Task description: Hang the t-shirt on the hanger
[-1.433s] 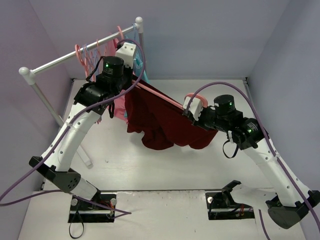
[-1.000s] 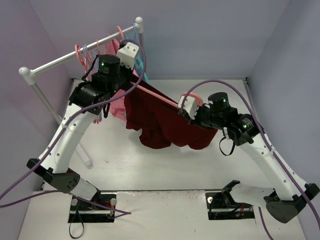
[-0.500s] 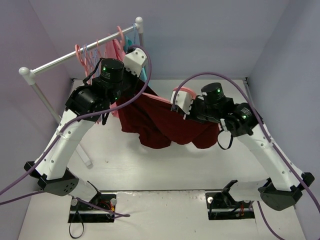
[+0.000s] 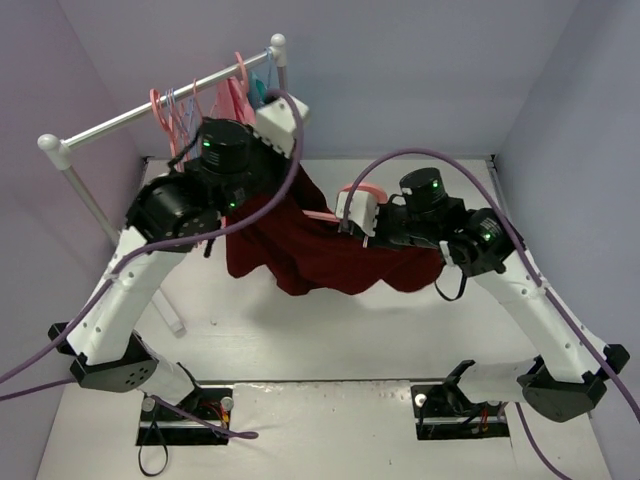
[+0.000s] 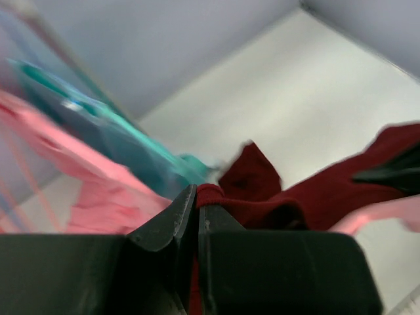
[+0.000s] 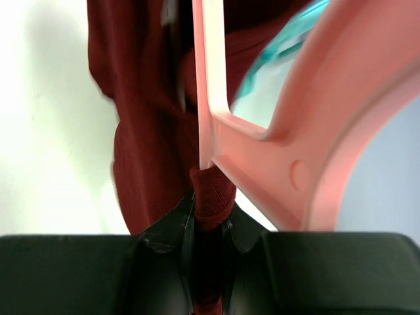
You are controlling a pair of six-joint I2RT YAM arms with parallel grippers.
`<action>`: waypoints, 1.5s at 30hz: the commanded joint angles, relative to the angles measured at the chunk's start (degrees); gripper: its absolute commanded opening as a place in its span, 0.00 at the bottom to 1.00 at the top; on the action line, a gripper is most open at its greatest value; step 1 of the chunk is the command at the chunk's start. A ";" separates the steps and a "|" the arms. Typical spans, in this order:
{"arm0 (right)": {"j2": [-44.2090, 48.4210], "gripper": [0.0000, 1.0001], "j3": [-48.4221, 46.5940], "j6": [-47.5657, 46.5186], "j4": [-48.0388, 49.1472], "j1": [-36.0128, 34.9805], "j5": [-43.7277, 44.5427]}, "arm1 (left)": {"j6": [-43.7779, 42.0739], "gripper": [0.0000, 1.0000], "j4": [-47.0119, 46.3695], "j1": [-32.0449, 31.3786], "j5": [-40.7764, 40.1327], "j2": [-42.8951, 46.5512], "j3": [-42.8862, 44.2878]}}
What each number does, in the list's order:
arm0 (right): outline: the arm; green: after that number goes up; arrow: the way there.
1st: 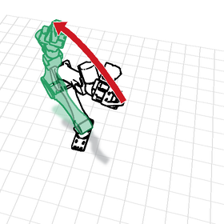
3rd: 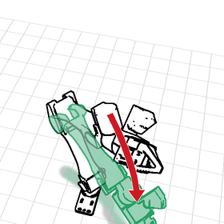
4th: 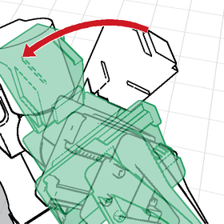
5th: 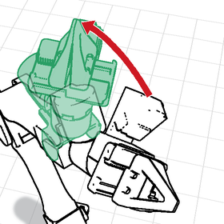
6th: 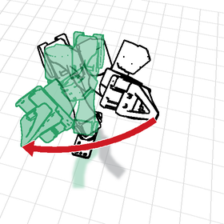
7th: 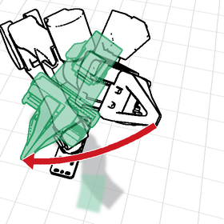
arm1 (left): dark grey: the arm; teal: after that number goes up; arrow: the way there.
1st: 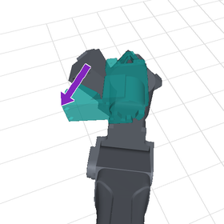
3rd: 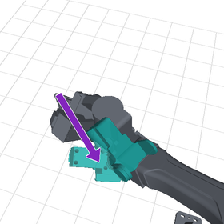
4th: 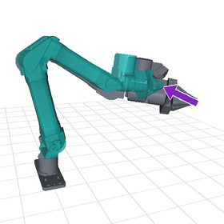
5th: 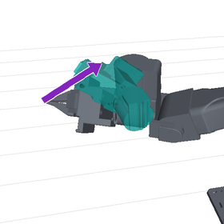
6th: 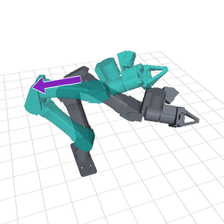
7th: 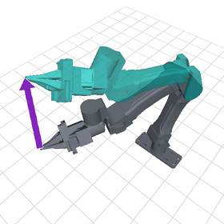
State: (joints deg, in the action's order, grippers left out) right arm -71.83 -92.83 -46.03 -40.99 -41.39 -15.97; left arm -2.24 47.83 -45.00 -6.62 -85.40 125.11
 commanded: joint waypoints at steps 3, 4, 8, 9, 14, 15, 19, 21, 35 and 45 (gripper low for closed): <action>2.05 0.00 4.36 1.02 4.99 0.39 -0.43 | 8.28 0.00 -1.60 -3.63 5.79 1.56 -8.98; 2.28 0.00 4.82 1.12 5.13 0.75 -0.48 | 8.72 0.00 -1.60 -3.86 5.83 1.96 -10.24; 3.80 0.00 6.54 1.29 5.43 2.22 -0.42 | 9.40 0.00 -1.73 -3.86 4.20 4.48 -13.25; 3.98 0.00 7.05 1.32 5.51 2.51 -0.46 | 9.33 0.00 -1.80 -3.86 4.49 5.18 -13.70; 4.33 0.00 9.24 2.17 6.53 3.07 -1.60 | 8.66 0.00 -1.77 -3.86 7.05 5.42 -15.41; 4.33 0.00 9.63 2.40 6.53 3.14 -2.06 | 8.43 0.01 -1.77 -3.86 8.44 5.34 -15.58; 4.89 0.00 11.29 2.47 6.68 3.39 -2.57 | 6.21 0.30 -1.63 -3.75 7.48 6.34 -15.31; 5.28 0.00 12.04 2.44 6.71 3.70 -2.57 | 4.25 0.39 -1.55 -3.21 7.15 7.26 -15.07; 7.14 0.00 14.98 1.59 6.80 5.88 -4.71 | -18.27 0.66 9.74 11.52 41.59 9.93 -16.61; 6.79 0.00 15.31 1.48 6.71 5.88 -6.60 | -27.53 0.67 11.55 11.51 41.35 6.16 -15.98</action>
State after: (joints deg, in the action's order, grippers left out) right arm -66.43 -77.21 -44.67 -38.79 -35.92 -20.16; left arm -24.36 59.07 -33.65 33.15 -78.96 106.48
